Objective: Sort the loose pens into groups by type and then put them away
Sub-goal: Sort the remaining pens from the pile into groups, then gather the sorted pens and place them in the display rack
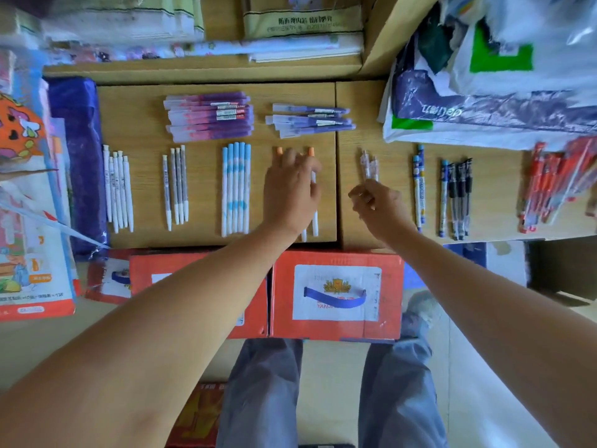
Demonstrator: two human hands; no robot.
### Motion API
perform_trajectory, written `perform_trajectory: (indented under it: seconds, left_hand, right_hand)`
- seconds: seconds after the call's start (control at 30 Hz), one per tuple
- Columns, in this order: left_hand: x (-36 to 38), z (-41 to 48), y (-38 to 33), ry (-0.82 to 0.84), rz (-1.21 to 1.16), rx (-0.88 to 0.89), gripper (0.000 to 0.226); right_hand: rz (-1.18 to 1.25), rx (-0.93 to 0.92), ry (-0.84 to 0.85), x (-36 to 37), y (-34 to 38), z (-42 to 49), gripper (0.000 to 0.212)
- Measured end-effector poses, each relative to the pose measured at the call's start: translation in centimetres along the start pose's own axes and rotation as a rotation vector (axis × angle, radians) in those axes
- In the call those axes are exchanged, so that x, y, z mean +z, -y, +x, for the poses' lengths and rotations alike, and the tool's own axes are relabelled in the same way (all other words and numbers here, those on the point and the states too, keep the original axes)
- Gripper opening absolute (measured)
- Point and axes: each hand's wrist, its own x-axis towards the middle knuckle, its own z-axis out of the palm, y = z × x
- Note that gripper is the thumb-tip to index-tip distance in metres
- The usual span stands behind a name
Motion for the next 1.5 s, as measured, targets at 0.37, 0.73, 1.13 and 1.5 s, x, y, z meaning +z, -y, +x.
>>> perform_trajectory:
  seconds: [0.37,0.73,1.13,1.5]
  left_hand:
    - [10.9,-0.9,-19.1,0.252,-0.011,0.135,0.034]
    - [19.0,0.5,-28.9,0.636,0.271,0.033,0.06]
    - [21.6,2.9,-33.3,0.476,0.251,0.136,0.063]
    - [23.2,3.7,-33.4,0.476,0.292,0.241,0.068]
  right_hand:
    - [-0.282,-0.03,-0.072,-14.9,-17.4,-2.2,0.035]
    - [-0.68,-0.218,0.353,-23.3,-26.7,-1.3,0.068]
    - [-0.323,0.119,-0.154,-25.9,-29.4,0.3,0.028]
    - [-0.408,0.297,-0.199,-25.6,-30.1,1.6,0.031]
